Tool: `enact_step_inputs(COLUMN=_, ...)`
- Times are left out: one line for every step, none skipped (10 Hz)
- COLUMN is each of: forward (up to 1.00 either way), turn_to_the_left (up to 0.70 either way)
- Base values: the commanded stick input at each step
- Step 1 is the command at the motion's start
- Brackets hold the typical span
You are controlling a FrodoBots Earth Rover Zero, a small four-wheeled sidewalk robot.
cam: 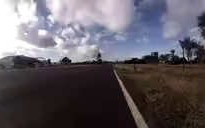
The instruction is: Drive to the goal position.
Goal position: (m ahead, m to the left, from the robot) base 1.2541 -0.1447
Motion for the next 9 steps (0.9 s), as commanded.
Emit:
enact_step_inputs(forward=0.5, turn_to_the_left=0.0)
enact_step_inputs(forward=0.5, turn_to_the_left=0.0)
enact_step_inputs(forward=0.5, turn_to_the_left=0.0)
enact_step_inputs(forward=0.5, turn_to_the_left=0.0)
enact_step_inputs(forward=0.5, turn_to_the_left=0.0)
enact_step_inputs(forward=0.5, turn_to_the_left=0.0)
enact_step_inputs(forward=0.5, turn_to_the_left=0.0)
enact_step_inputs(forward=0.5, turn_to_the_left=0.0)
enact_step_inputs(forward=0.5, turn_to_the_left=0.0)
